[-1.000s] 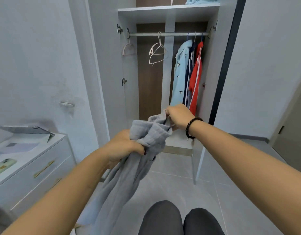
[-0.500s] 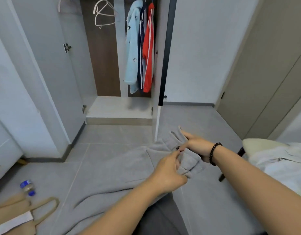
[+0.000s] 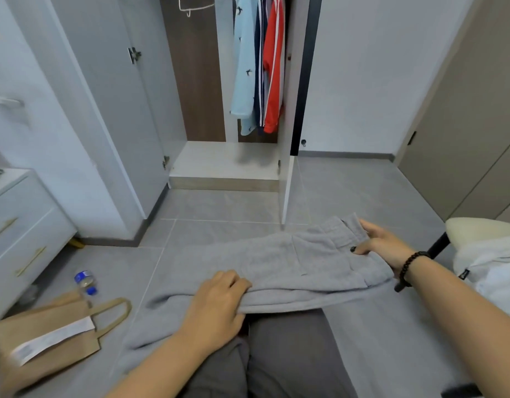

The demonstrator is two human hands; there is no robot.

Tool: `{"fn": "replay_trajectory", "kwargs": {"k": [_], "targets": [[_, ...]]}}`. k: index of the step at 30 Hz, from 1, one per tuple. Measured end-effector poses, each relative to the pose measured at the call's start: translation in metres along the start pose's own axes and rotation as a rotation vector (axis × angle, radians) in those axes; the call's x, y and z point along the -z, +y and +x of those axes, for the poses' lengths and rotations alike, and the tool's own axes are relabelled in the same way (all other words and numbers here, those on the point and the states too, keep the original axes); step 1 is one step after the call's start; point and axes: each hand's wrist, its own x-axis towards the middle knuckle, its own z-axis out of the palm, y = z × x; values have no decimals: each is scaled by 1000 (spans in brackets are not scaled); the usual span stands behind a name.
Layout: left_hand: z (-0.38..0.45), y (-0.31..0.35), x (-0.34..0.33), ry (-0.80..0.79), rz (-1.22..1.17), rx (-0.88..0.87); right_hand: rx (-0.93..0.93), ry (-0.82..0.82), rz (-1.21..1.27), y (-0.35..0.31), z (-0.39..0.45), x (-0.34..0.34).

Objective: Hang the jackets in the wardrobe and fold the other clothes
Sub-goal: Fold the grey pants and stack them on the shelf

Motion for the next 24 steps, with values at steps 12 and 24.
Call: {"fn": "replay_trajectory", "kwargs": {"k": [12, 24], "targets": [[-31, -12, 16, 46, -202, 178, 18, 72, -593, 0, 21, -21], [-74, -53, 41, 66, -266, 170, 1103, -207, -846, 9, -69, -171]]}}
